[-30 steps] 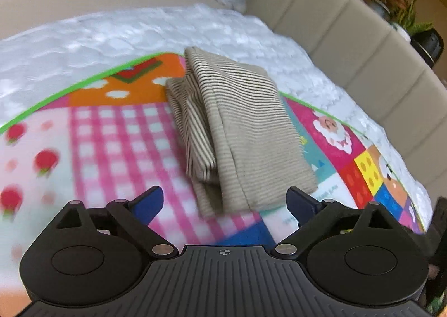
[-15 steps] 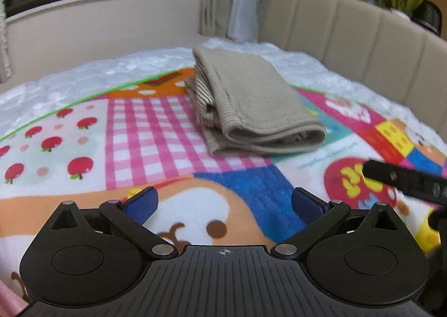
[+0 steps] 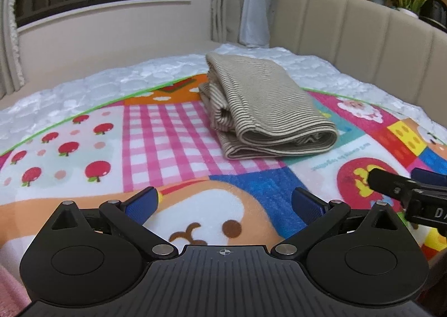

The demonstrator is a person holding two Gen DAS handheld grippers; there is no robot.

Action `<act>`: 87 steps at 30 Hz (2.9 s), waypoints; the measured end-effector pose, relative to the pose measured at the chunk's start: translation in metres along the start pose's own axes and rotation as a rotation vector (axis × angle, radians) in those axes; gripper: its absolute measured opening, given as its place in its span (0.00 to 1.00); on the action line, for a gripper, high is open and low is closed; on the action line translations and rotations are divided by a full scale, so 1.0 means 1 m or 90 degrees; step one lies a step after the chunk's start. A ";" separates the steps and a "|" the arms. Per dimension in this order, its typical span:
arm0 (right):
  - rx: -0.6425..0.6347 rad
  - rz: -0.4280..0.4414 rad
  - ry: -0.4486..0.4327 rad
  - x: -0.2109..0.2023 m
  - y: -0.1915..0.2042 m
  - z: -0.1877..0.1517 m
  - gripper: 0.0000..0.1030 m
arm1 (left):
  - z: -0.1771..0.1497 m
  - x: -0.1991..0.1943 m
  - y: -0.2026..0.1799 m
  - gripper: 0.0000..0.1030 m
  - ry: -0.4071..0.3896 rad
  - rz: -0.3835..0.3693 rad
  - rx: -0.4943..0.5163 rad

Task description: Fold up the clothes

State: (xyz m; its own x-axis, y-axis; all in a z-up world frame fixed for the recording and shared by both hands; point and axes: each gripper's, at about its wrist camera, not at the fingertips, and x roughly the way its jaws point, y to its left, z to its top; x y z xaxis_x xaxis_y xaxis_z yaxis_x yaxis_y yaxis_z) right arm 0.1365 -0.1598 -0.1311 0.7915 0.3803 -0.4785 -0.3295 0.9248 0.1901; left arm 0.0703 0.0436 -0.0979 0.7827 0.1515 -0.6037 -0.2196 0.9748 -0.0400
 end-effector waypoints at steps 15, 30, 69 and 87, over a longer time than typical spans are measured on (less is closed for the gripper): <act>0.018 -0.006 0.008 0.001 -0.003 -0.001 1.00 | 0.001 -0.001 0.002 1.00 -0.004 0.001 0.003; 0.017 -0.006 0.005 0.001 -0.002 -0.002 1.00 | 0.001 -0.002 0.002 1.00 -0.004 -0.001 0.008; 0.015 -0.008 0.008 0.001 -0.002 -0.002 1.00 | 0.001 -0.002 0.002 1.00 0.008 0.000 0.007; 0.015 -0.007 0.007 0.001 -0.002 -0.002 1.00 | 0.001 -0.003 0.001 1.00 0.007 0.002 0.007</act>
State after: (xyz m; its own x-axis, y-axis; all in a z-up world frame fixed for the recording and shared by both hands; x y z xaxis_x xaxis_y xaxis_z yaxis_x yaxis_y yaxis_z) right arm 0.1366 -0.1616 -0.1338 0.7890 0.3698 -0.4906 -0.3082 0.9291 0.2045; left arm 0.0677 0.0446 -0.0953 0.7754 0.1529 -0.6127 -0.2153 0.9761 -0.0288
